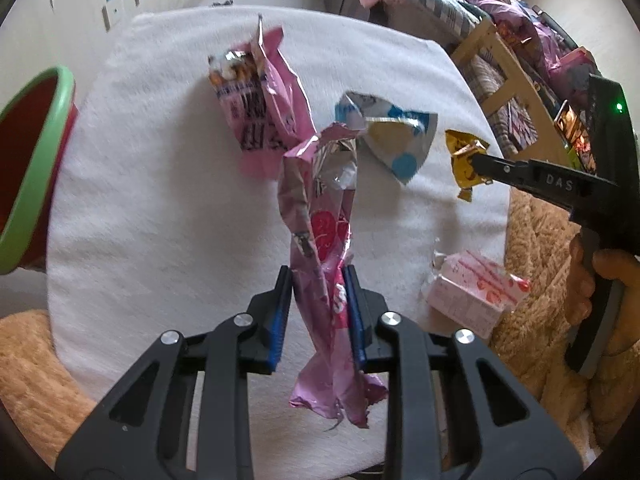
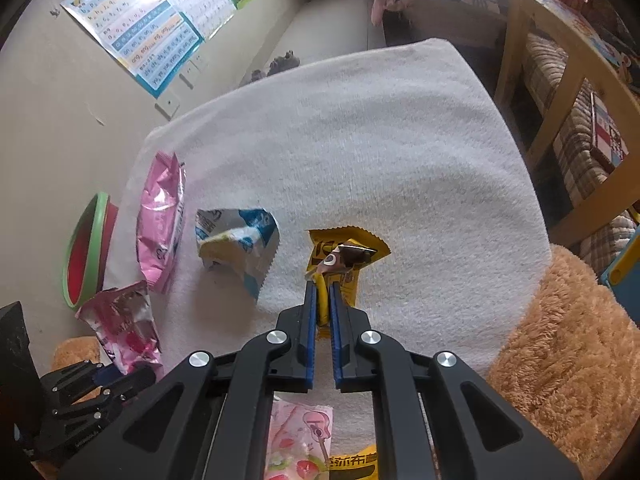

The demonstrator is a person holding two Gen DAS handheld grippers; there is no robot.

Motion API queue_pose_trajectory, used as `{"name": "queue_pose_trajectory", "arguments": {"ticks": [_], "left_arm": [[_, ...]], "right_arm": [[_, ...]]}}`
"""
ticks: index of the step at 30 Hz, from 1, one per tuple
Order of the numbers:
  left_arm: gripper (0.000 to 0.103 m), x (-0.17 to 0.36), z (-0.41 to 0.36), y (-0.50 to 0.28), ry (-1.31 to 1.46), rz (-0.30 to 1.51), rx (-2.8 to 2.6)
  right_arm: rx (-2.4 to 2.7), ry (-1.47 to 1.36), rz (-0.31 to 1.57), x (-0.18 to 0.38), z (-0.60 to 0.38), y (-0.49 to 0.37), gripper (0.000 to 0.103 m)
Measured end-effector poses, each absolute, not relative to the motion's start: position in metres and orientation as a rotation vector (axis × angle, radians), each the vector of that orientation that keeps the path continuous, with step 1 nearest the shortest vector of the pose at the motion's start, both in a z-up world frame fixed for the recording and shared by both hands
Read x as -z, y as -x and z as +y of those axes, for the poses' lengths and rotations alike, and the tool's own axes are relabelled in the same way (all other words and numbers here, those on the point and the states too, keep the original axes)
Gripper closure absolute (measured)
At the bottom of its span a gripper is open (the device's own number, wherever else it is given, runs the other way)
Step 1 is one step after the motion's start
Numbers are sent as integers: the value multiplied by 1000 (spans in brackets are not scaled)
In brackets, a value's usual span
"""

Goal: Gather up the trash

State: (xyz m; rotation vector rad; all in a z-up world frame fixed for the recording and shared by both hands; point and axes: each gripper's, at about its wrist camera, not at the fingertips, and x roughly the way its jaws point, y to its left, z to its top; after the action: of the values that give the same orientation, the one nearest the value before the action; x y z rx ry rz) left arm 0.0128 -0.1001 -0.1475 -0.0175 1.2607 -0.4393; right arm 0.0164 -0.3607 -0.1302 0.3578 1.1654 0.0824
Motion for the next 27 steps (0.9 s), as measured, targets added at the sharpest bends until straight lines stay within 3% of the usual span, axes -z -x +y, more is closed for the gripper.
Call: {"name": "queue_pose_trajectory", "arguments": {"ticks": [27], "left_arm": [[78,129,-3,-35,130,1169,166]], "right_arm": [[-274,-311,1158,106,-285,-13,97]]}}
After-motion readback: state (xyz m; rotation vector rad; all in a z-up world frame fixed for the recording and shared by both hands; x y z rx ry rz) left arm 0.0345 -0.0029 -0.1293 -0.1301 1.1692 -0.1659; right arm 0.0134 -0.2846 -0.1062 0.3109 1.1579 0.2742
